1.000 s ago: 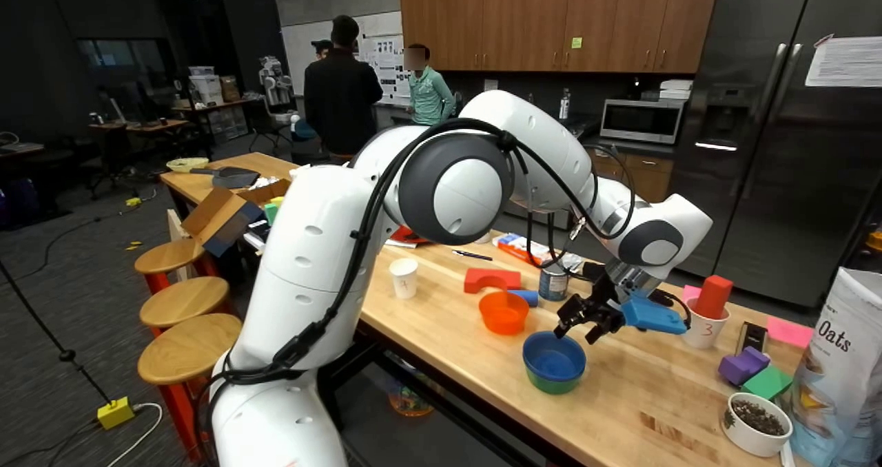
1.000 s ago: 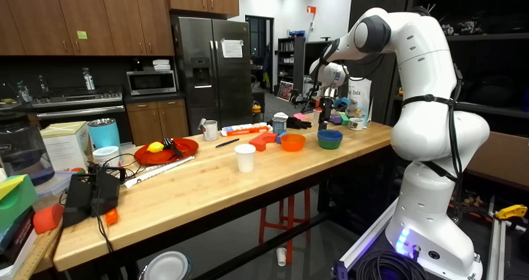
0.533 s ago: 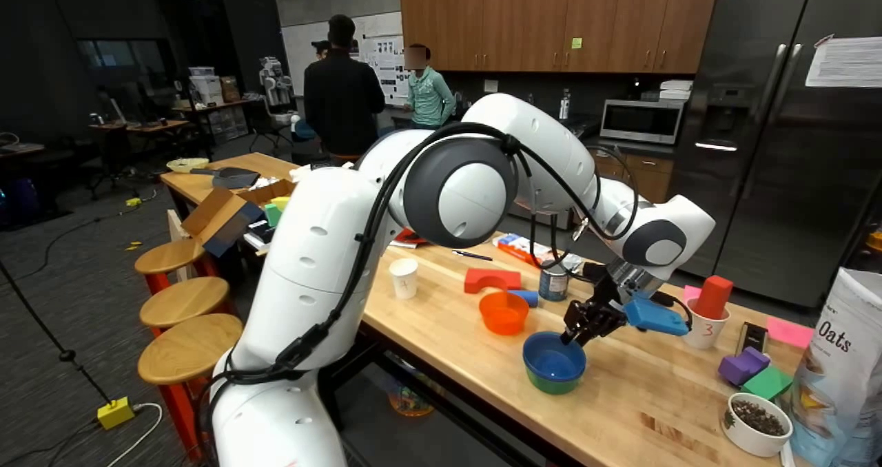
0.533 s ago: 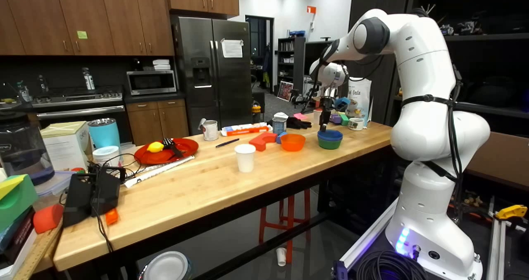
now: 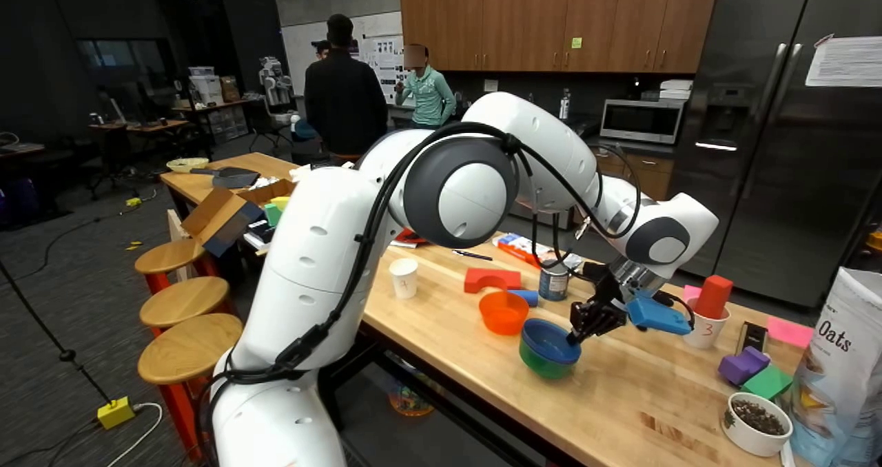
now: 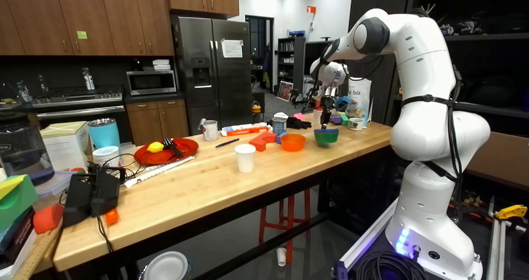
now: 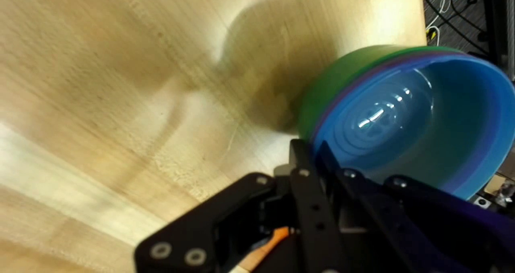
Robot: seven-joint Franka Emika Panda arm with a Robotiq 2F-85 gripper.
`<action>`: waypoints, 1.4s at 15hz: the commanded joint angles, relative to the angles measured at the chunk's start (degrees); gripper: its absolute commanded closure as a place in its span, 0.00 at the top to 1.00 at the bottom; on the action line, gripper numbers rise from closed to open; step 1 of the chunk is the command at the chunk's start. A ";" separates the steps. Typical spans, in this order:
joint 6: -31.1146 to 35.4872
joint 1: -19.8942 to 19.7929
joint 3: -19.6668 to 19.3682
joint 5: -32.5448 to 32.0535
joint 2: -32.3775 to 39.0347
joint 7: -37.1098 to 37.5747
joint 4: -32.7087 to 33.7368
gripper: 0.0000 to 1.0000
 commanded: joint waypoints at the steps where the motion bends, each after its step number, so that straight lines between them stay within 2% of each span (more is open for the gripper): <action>1: -2.10 -0.82 0.42 -2.03 -0.06 0.44 2.12 0.02; 9: -1.03 -2.14 0.63 -2.84 -0.71 -2.62 6.28 0.02; 13: 0.33 -2.98 2.30 -1.45 0.26 -13.27 10.88 0.02; 21: -2.04 -4.04 6.60 3.41 4.84 -34.90 18.17 0.02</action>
